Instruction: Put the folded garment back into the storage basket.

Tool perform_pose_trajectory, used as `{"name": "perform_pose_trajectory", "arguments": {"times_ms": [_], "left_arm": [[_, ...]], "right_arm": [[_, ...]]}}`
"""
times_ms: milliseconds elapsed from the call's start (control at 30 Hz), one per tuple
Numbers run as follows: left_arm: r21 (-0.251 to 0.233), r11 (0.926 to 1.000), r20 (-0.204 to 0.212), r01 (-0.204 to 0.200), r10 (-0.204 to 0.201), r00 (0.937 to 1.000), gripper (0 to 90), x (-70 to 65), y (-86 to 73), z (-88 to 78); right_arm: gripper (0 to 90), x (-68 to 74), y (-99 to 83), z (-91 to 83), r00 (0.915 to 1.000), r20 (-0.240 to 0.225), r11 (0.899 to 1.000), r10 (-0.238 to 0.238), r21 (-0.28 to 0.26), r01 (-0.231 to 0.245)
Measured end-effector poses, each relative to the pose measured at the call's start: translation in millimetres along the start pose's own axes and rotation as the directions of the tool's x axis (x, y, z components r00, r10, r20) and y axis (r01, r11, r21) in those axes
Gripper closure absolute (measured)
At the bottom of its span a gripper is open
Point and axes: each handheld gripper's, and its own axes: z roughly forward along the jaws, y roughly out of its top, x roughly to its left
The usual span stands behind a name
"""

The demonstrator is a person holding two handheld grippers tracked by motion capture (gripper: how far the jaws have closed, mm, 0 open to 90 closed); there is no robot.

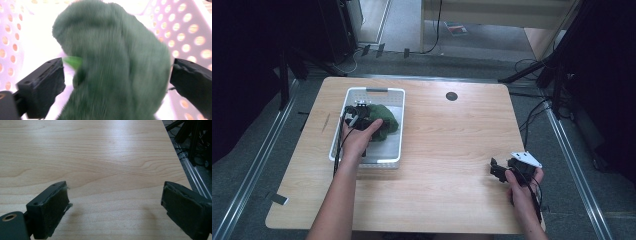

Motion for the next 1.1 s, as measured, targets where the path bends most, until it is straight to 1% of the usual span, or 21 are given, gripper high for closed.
{"name": "perform_pose_trajectory", "arguments": {"times_ms": [67, 100, 133, 167, 233, 300, 333, 367, 400, 433, 500, 600, 667, 700, 733, 767, 800, 867, 933, 1033, 1100], "left_arm": [[0.001, 1.0, -0.001, -0.003, 0.003, 1.0, 0.2, 1.0, 0.8, -3.3], [-0.005, 1.0, 0.007, 0.008, -0.008, 0.9999, 0.2, 0.4, 1.1, -5.0], [-0.016, 0.9998, 0.013, 0.01, -0.009, 0.9999, 0.2, -0.3, 1.3, -7.2], [-0.025, 0.9997, 0.015, -0.002, 0.002, 0.9999, 0.2, -0.8, 1.7, -9.9], [-0.046, 0.9989, 0.023, -0.012, 0.013, 0.9997, 0.2, -3.7, 1.8, -15.5], [-0.06, 0.9974, 0.03, -0.039, 0.04, 0.9987, 0.2, -6.8, 1.5, -21.8], [-0.065, 0.9961, 0.045, -0.059, 0.062, 0.997, 0.2, -8.2, 1.6, -29.1], [-0.065, 0.9961, 0.045, -0.059, 0.062, 0.997, 0.2, -8.2, 1.6, -29.1], [-0.075, 0.9949, 0.052, -0.068, 0.072, 0.9961, 0.2, -9.3, 1.2, -32.6], [-0.079, 0.9944, 0.067, -0.07, 0.075, 0.9949, 0.2, -10.4, 0.8, -36.3], [-0.088, 0.9933, 0.085, -0.075, 0.082, 0.993, 0.2, -11.8, 0.1, -43.1], [-0.101, 0.9908, 0.085, -0.09, 0.099, 0.9915, 0.2, -12.6, -2.0, -51.3], [-0.106, 0.9907, 0.083, -0.084, 0.093, 0.9922, 0.2, -12.2, -4.2, -55.9], [-0.121, 0.9882, 0.083, -0.094, 0.105, 0.991, 0.2, -11.4, -6.9, -61.5], [-0.121, 0.9882, 0.083, -0.094, 0.105, 0.991, 0.2, -11.4, -6.9, -61.5], [-0.135, 0.9862, 0.088, -0.095, 0.108, 0.9902, 0.2, -10.8, -8.6, -64.8], [-0.155, 0.984, 0.094, -0.087, 0.103, 0.9903, 0.2, -10.3, -10.4, -67.9], [-0.166, 0.9816, 0.094, -0.094, 0.111, 0.9894, 0.2, -9.2, -13.4, -73.4], [-0.187, 0.9784, 0.107, -0.087, 0.108, 0.9884, 0.2, -7.6, -16.5, -79.8], [-0.225, 0.9709, 0.11, -0.083, 0.11, 0.9878, 0.2, -5.5, -21.8, -90.6], [-0.243, 0.9662, 0.121, -0.086, 0.118, 0.9856, 0.2, -3.8, -26.4, -97.4]], "right_arm": [[7.9, 0.0, 0.0, 0.0, 1.0, 0.0, 1.0, 0.0, 0.001, 0.0], [7.9, 0.1, 0.0, 0.0, 1.0, 0.0, 1.0, 0.001, 0.001, -0.001], [7.9, 0.1, 0.0, 0.0, 1.0, 0.0, 1.0, 0.0, 0.001, 0.0], [7.9, 0.0, 0.0, 0.0, 1.0, 0.0, 1.0, 0.0, 0.001, 0.0], [8.0, -0.2, 0.0, 0.2, 1.0, 0.0, 1.0, -0.003, -0.001, 0.003], [7.9, -0.1, 0.0, 0.1, 1.0, 0.0, 1.0, -0.003, 0.0, 0.003], [8.0, -0.1, 0.0, 0.1, 1.0, 0.0, 1.0, -0.003, 0.0, 0.003], [8.0, -0.1, 0.0, 0.1, 1.0, 0.0, 1.0, -0.003, 0.0, 0.003], [7.9, 0.0, 0.0, 0.1, 1.0, 0.0, 1.0, -0.001, -0.001, 0.001], [7.9, -0.1, 0.0, 0.1, 1.0, -0.001, 1.0, -0.004, -0.002, 0.004], [7.9, -0.1, 0.0, 0.1, 1.0, -0.001, 1.0, -0.004, -0.002, 0.004], [8.0, -0.1, 0.0, 0.1, 1.0, -0.001, 1.0, -0.004, -0.002, 0.004], [8.0, -0.2, 0.0, 0.2, 1.0, -0.001, 1.0, -0.007, -0.004, 0.007], [8.0, -0.1, 0.0, 0.1, 1.0, 0.001, 1.0, -0.007, -0.003, 0.007], [8.0, -0.1, 0.0, 0.1, 1.0, 0.001, 1.0, -0.007, -0.003, 0.007], [8.0, 0.1, 0.0, 0.0, 1.0, 0.0, 1.0, -0.004, -0.002, 0.004], [8.0, -0.1, 0.0, 0.2, 1.0, 0.0, 1.0, -0.007, -0.004, 0.007], [8.0, -0.1, 0.0, 0.2, 1.0, -0.001, 1.0, -0.006, -0.003, 0.006], [8.0, -0.1, 0.0, 0.0, 1.0, 0.001, 1.0, -0.007, -0.002, 0.007], [8.0, 0.2, -0.1, -0.2, 1.0, 0.003, 1.0, -0.005, 0.0, 0.005], [8.1, 0.4, -0.1, -0.2, 1.0, 0.004, 1.0, -0.003, 0.0, 0.003]]}}
